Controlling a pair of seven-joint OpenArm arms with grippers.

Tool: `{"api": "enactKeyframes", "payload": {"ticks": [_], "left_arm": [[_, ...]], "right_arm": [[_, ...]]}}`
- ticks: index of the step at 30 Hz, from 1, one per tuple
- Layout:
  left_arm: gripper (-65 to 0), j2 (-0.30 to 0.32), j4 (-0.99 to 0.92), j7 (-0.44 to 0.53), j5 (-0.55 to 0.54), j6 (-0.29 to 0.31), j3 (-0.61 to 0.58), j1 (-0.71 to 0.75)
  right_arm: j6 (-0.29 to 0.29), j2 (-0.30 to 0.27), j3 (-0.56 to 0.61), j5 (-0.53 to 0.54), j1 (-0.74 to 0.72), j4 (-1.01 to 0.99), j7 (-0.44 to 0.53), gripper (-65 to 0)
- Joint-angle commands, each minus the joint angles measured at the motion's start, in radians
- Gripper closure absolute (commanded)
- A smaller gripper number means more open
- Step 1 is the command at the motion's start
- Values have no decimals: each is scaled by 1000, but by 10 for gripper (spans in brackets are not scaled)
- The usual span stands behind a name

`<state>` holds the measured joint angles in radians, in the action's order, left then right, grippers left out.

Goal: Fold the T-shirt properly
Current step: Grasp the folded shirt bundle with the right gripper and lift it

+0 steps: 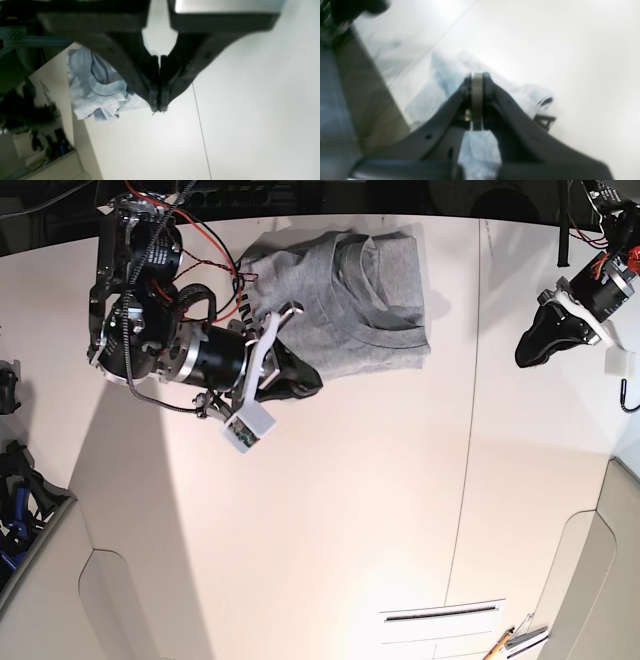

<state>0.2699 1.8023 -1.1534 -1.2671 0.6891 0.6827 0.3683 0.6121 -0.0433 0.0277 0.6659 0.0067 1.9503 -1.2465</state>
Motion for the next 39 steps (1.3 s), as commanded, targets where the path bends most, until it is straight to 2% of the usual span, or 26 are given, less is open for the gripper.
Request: {"api": "enactKeyframes", "payload": {"ticks": [1, 6, 10, 12, 16, 19, 24, 28, 32, 36, 39], "left_arm": [[0, 3, 17, 11, -24, 9, 4, -2], [0, -28, 17, 12, -23, 9, 4, 1], [0, -29, 17, 13, -23, 9, 4, 0], [0, -29, 17, 13, -23, 9, 4, 0], [0, -29, 17, 13, 0, 9, 4, 1], [0, -29, 16, 13, 21, 9, 4, 1], [0, -30, 16, 21, 23, 9, 4, 1], [0, -41, 16, 31, 23, 9, 4, 0], [0, -59, 16, 31, 23, 9, 4, 1], [0, -60, 16, 31, 23, 9, 4, 0], [0, -60, 16, 31, 23, 9, 4, 0]], "right_arm": [[6, -19, -1, 34, -14, 17, 16, 0], [16, -82, 33, 55, -16, 2, 14, 0], [25, -156, 196, 44, -34, -15, -8, 0], [32, -188, 297, -2, -55, -24, -7, 0], [32, -238, 452, -179, -111, -45, 21, 0], [31, -259, 517, -194, -162, -83, 26, 0], [32, -259, 639, -187, -245, -214, 27, 0], [32, -254, 755, -188, -303, -368, 97, 0], [29, -211, 816, -188, -315, -502, 117, 0], [-21, -155, 809, -210, -314, -620, 155, 0], [-94, -113, 768, -240, -311, -693, 155, 0]]}}
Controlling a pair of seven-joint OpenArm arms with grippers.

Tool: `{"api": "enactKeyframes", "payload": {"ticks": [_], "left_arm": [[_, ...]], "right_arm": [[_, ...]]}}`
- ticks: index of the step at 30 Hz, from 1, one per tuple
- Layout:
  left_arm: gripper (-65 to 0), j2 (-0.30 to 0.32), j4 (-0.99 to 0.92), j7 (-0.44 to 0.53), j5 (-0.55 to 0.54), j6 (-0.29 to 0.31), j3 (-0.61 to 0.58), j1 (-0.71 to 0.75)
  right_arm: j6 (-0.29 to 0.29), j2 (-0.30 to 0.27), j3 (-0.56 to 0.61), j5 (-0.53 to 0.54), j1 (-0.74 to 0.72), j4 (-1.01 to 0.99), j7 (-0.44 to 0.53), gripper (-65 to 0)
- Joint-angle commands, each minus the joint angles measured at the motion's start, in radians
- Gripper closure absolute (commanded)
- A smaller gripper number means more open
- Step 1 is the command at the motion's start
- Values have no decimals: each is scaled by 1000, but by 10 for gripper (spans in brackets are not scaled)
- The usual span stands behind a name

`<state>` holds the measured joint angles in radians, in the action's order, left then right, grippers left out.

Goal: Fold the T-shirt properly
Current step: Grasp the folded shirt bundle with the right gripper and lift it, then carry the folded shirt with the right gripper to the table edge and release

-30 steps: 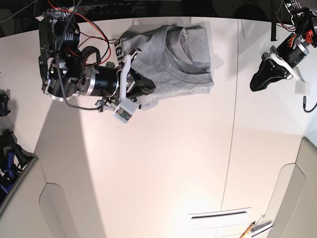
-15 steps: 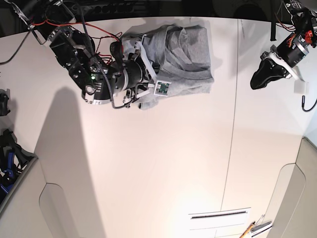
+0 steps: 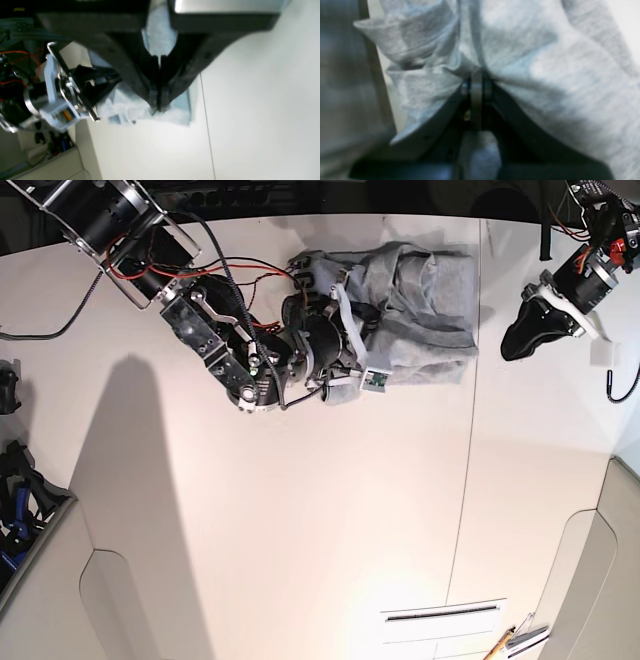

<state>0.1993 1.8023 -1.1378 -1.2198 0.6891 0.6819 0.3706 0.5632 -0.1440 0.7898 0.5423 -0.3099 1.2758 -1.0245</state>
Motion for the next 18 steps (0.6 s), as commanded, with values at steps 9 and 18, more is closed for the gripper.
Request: {"api": "enactKeyframes", "payload": {"ticks": [9, 18], "left_arm": [[0, 12, 16, 20, -11, 9, 5, -2], [0, 12, 16, 20, -11, 9, 5, -2]], "right_arm": [[-336, 112, -384, -362, 136, -51, -70, 0], [-439, 176, -802, -465, 287, -37, -103, 0]]}}
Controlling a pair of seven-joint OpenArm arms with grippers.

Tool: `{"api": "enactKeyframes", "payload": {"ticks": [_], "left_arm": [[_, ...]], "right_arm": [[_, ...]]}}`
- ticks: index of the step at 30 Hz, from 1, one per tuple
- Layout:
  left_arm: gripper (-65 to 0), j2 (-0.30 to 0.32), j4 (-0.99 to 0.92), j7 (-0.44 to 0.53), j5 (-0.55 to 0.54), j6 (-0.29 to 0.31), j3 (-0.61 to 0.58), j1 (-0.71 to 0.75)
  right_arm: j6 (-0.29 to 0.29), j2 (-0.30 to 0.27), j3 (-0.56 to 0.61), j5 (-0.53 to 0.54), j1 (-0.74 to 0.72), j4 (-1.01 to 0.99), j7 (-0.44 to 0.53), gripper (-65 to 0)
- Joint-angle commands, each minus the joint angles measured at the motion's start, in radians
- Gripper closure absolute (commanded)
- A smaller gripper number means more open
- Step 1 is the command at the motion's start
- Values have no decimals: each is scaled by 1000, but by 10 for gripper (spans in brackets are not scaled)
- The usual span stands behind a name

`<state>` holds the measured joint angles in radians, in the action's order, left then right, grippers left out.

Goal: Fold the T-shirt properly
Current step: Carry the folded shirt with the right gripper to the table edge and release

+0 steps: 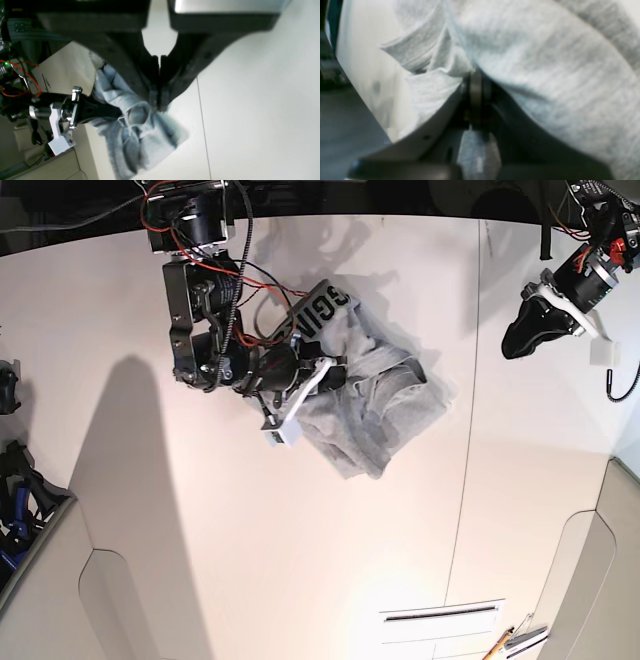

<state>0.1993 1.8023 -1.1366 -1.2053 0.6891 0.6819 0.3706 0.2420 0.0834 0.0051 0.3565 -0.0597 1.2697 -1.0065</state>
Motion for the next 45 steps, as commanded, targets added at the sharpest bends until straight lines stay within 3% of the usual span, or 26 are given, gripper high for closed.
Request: {"api": "enactKeyframes", "payload": {"ticks": [1, 14, 22, 33, 40, 45], "left_arm": [[0, 12, 16, 19, -26, 9, 5, -2], [0, 12, 16, 18, -27, 9, 5, -2], [0, 12, 16, 18, -33, 9, 5, -2], [0, 18, 16, 18, -32, 9, 5, -2], [0, 18, 16, 18, -33, 9, 5, -2], [0, 17, 16, 19, -33, 9, 5, -2]], "right_arm": [[-114, -56, -44, -279, 44, -21, -121, 0], [-132, -216, -293, -289, 52, 191, -165, 0], [-131, -219, -444, -285, 77, 198, -192, 0], [-131, -219, -453, -289, 126, 224, -224, 0], [-131, -219, -453, -289, 118, 402, -207, 0], [-143, -219, -453, -290, 114, 575, -116, 0]]}}
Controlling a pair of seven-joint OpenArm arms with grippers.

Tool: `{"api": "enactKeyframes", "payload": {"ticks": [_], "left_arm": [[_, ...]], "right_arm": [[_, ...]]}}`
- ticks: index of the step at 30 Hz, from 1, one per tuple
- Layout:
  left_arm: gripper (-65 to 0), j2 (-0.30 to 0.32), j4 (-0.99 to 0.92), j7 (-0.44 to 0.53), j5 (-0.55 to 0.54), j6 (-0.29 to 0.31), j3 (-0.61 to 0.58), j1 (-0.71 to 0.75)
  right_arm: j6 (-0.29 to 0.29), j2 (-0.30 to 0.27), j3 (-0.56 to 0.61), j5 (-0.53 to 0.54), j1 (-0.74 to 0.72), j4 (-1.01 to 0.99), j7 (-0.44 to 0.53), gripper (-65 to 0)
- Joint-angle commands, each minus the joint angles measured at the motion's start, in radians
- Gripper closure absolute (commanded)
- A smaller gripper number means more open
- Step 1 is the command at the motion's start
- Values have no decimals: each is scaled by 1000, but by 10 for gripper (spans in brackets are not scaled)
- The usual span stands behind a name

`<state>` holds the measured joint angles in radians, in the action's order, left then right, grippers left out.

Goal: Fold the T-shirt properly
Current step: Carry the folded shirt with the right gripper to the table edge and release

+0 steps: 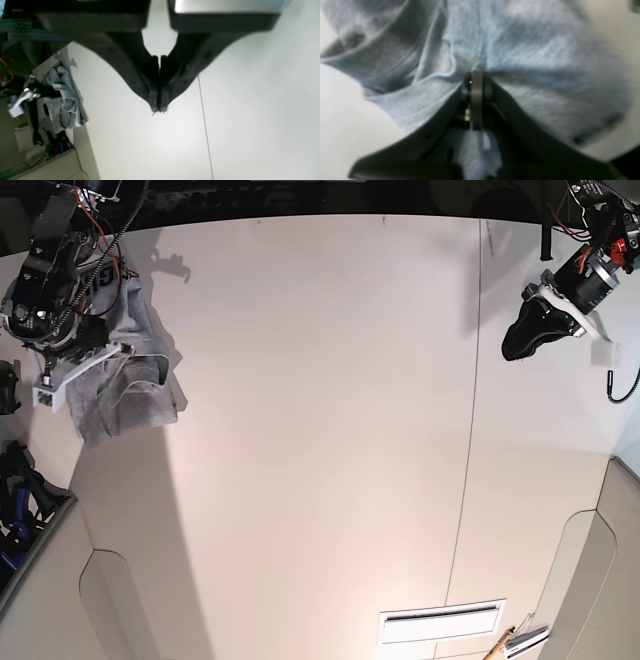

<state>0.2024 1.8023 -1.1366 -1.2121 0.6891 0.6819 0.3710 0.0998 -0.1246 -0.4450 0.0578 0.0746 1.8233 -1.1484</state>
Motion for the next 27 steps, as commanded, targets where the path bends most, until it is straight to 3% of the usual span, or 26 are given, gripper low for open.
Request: {"api": "enactKeyframes", "payload": {"ticks": [1, 8, 11, 14, 20, 27], "left_arm": [[0, 14, 16, 23, -26, 9, 5, -3], [0, 14, 16, 41, -26, 9, 5, -3], [0, 15, 16, 66, -26, 9, 5, -6], [0, 18, 16, 71, -26, 9, 5, -5], [0, 53, 16, 25, -69, 9, 7, 7], [0, 146, 18, -90, -264, 9, 7, 142]], "right_arm": [[0, -11, -3, 9, -27, 49, 47, 0], [10, -11, -3, 15, -165, 116, 83, 0], [73, -11, -2, 90, -211, 128, 84, 0], [175, -12, 7, 190, -203, 164, 94, 0], [219, -68, 42, 305, -18, 270, 71, 0], [256, -230, 81, 396, 320, 399, 45, 0]]}}
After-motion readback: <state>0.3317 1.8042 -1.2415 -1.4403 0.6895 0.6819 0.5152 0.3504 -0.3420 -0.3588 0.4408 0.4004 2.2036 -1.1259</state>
